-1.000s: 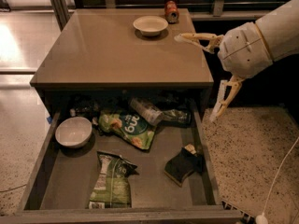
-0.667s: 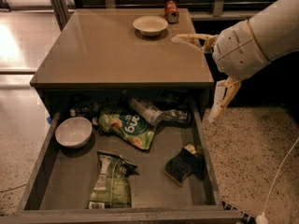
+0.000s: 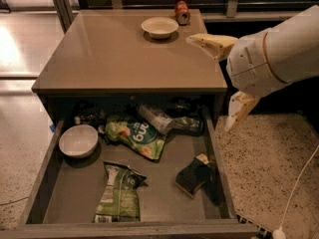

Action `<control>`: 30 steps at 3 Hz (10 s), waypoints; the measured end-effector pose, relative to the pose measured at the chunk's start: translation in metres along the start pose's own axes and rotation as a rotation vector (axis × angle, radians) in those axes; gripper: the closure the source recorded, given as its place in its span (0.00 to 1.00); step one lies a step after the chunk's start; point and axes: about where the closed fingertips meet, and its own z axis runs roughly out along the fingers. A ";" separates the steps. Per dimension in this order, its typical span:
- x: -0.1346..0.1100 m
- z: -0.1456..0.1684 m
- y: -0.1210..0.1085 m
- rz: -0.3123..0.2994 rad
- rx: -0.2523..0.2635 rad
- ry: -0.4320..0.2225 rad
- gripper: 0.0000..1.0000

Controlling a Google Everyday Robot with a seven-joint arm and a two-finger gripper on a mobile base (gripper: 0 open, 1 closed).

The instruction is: Pick green jalapeno chip bag from top drawer and place on counter

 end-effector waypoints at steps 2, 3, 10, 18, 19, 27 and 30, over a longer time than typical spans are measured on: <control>0.002 -0.001 -0.004 -0.006 0.025 0.024 0.00; -0.001 0.014 0.003 -0.015 0.007 -0.039 0.00; -0.055 0.078 0.047 -0.261 0.140 -0.183 0.00; -0.101 0.108 0.083 -0.615 -0.049 0.074 0.00; -0.118 0.123 0.086 -0.690 -0.090 0.048 0.00; -0.181 0.174 0.074 -0.856 -0.177 0.029 0.00; -0.180 0.178 0.072 -0.910 -0.250 0.167 0.00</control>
Offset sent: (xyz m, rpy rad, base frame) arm 0.0034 0.0000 0.0032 -0.0016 -0.0314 -0.0149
